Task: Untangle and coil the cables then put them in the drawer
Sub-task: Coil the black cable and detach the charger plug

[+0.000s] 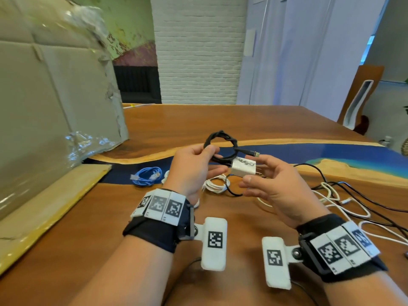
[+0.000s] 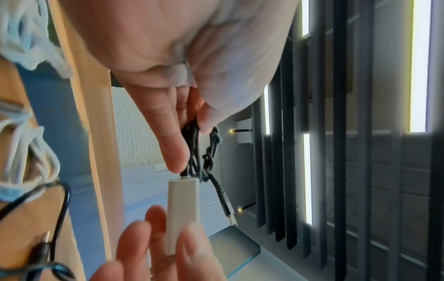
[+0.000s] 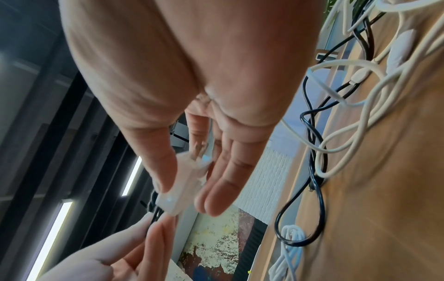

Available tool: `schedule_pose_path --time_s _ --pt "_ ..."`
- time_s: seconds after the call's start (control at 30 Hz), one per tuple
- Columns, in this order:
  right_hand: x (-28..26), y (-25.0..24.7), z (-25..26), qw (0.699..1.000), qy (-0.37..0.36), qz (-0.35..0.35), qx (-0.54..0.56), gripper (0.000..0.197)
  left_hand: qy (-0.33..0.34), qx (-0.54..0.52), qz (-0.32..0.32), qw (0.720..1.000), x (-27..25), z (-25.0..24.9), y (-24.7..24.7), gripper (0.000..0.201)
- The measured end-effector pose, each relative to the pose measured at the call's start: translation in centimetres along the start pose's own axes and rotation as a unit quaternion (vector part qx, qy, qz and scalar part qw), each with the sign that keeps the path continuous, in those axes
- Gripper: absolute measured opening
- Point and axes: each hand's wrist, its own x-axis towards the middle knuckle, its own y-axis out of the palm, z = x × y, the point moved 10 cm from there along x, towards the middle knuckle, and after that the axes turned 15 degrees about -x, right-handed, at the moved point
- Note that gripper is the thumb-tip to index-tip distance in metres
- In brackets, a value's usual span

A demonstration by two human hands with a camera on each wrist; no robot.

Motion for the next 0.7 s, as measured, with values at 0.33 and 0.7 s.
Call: schedule_pose_path --time_s 0.33,0.7 --pt "0.2 -0.1 0.6 0.999 -0.033 0.039 -0.01 0.101 0.011 0.145 -0.063 0.987 -0.3 -8.4 -11.4 0.017" --pt "-0.5 -2.3 1.0 1.0 -0.025 -0.009 0.01 0.094 -0.102 0.288 -0.092 0.948 -1.4 -4.7 -20.3 0.013"
